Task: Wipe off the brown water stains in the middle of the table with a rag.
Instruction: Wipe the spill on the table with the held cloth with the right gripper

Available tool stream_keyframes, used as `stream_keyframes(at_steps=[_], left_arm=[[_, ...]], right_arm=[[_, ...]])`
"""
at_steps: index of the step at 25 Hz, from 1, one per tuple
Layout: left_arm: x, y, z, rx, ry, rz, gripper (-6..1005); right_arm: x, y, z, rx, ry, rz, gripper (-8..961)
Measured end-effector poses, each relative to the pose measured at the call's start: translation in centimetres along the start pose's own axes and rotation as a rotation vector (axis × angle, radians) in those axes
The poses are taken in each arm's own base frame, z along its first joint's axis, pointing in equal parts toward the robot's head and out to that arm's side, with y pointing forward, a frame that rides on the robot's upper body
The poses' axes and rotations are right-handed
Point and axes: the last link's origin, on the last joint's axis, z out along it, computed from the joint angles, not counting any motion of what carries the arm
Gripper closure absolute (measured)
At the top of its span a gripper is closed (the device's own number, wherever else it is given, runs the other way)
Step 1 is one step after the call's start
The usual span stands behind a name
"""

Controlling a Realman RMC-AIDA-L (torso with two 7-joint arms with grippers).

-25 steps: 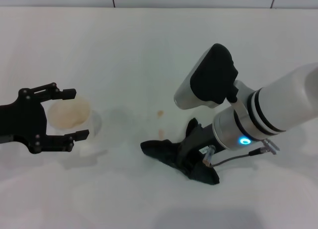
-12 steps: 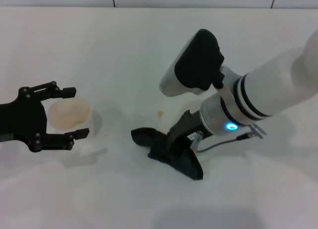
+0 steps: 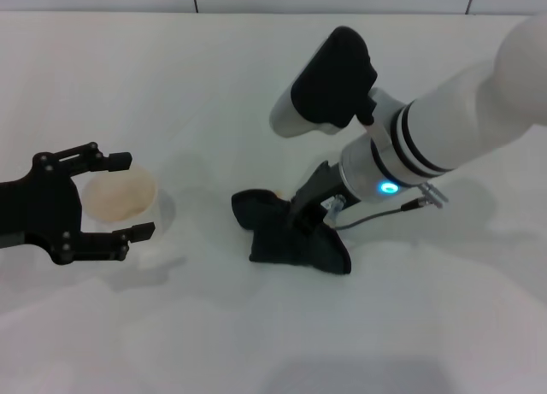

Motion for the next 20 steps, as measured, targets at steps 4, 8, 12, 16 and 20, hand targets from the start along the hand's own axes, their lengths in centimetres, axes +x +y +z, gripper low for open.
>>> stream_keyframes(at_steps=[4,8,12,16,20], left_arm=[[0.0,0.0,0.0,-0.001,0.002,-0.003,105],[0.0,0.1,0.0,-0.001,0.003,-0.005,105],[0.0,0.1,0.0,-0.002,0.002,-0.005,105],[-0.1,0.1,0.0,0.000,0.002,-0.007,106],[-0.1,0.1,0.0,0.001,0.000,-0.009,106]], right_arm=[[-0.5,-0.6,-0.3,0.015,-0.021,0.000,864],[-0.6,-1.1,-0.5,0.040,-0.028,-0.003,864],[-0.4,-1.7,-0.5,0.060,-0.023,0.003,864],[-0.2,-2.7,-0.7,0.083,-0.027,0.026,865],[0.2,-3.5,-0.9,0.109,-0.032,0.048,865]])
